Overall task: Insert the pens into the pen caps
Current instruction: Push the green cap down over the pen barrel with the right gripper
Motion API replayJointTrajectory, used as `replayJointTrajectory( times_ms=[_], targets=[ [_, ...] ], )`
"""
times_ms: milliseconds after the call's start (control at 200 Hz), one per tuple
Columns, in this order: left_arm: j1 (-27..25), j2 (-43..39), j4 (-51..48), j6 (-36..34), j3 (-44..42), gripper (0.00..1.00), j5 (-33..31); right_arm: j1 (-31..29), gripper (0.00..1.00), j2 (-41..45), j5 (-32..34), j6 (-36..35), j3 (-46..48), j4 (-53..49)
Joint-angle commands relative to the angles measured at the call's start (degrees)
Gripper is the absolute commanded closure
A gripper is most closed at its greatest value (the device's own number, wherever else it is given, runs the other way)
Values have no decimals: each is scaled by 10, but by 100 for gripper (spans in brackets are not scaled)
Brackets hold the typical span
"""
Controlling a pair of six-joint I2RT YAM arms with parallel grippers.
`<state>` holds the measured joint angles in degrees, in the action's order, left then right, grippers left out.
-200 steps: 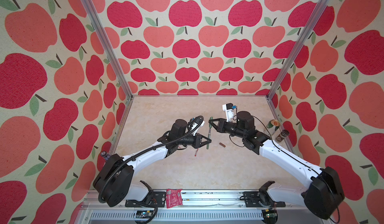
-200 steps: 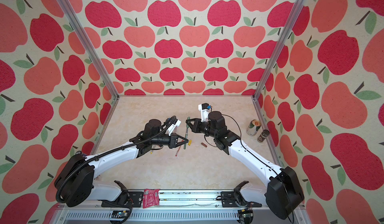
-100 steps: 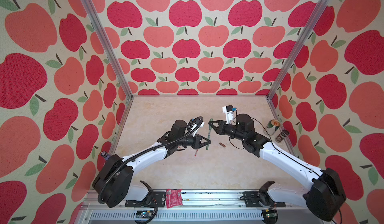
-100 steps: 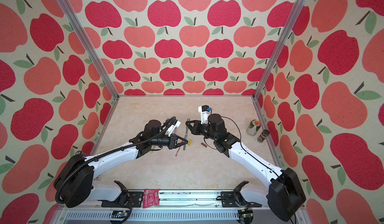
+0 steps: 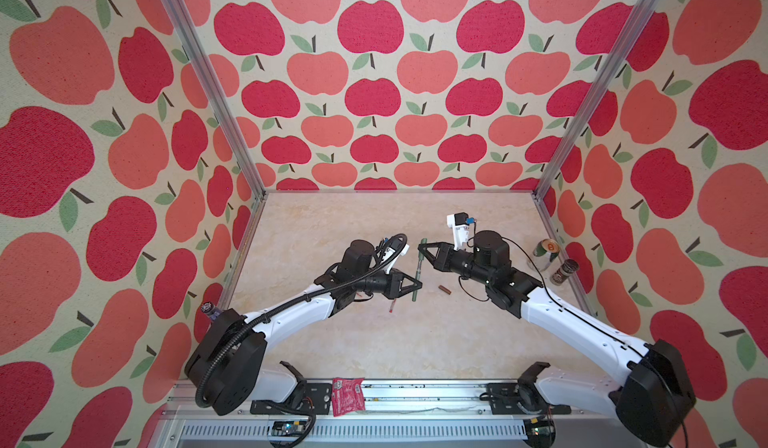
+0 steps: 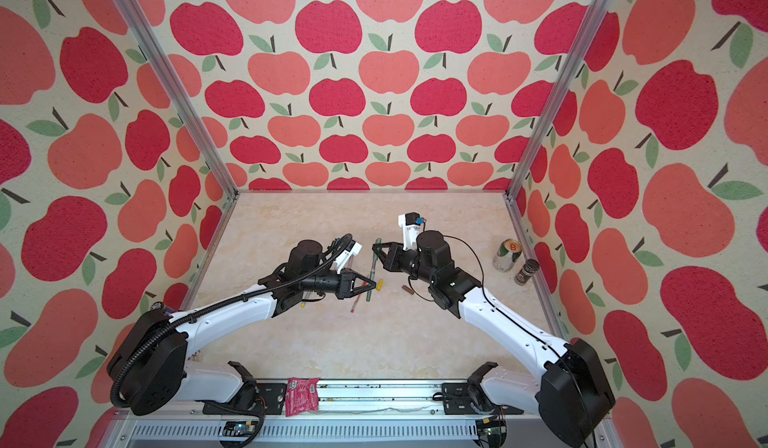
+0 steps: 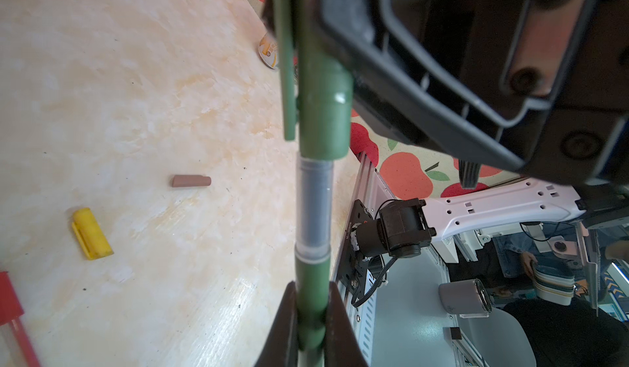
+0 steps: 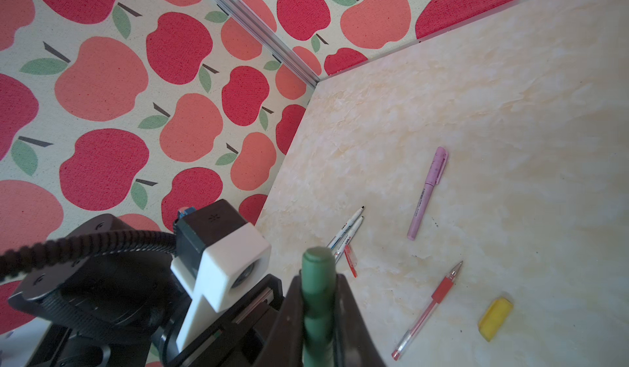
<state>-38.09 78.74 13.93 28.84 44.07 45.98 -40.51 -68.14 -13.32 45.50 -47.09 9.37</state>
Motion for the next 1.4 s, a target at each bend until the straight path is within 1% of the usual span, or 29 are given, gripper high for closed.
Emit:
replayJointTrajectory(
  times_ms=[0, 370, 540, 685, 996, 1121, 1251, 1396],
  targets=[
    [17, -16, 21, -5, 8, 94, -29, -15, 100, 14, -31, 3, 13, -38],
    [30, -33, 8, -17, 11, 94, -32, -27, 100, 21, -32, 6, 24, -39],
    [35, -36, 7, -23, 17, 94, -19, -28, 100, 24, -40, 16, 43, -3],
    [40, -43, 17, -26, 15, 94, -6, -28, 100, 21, -66, 11, 47, 17],
    [59, -60, 38, -43, 20, 95, 57, -19, 100, 18, -123, -11, 30, 15],
    [65, -66, 67, -47, 20, 94, 81, -7, 100, 16, -156, -3, 31, 34],
    [72, -59, 83, -49, 32, 93, 120, 6, 100, 15, -190, 9, 29, 49],
    [77, -57, 91, -68, 36, 94, 130, 20, 100, 8, -224, 25, 21, 59]
  ],
)
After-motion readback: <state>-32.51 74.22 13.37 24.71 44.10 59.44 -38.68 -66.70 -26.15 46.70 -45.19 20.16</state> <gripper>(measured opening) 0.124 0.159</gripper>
